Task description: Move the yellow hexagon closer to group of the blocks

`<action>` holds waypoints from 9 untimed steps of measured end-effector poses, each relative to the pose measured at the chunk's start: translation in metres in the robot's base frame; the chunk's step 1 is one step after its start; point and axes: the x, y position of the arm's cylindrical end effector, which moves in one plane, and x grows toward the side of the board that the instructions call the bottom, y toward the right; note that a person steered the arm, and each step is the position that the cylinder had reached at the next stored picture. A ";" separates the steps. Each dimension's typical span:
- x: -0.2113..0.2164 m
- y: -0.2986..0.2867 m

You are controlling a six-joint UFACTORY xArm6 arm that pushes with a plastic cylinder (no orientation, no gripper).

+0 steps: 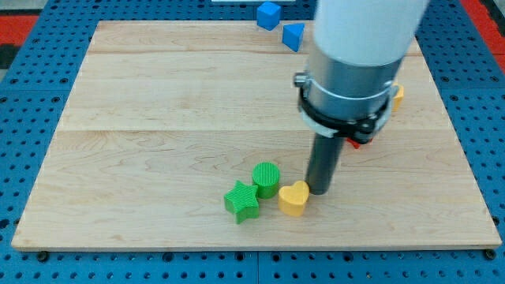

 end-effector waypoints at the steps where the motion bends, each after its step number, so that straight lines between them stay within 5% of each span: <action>1: 0.003 -0.025; 2: 0.000 -0.017; 5: -0.049 0.210; 6: -0.101 0.260; 8: -0.196 0.235; 9: -0.206 0.205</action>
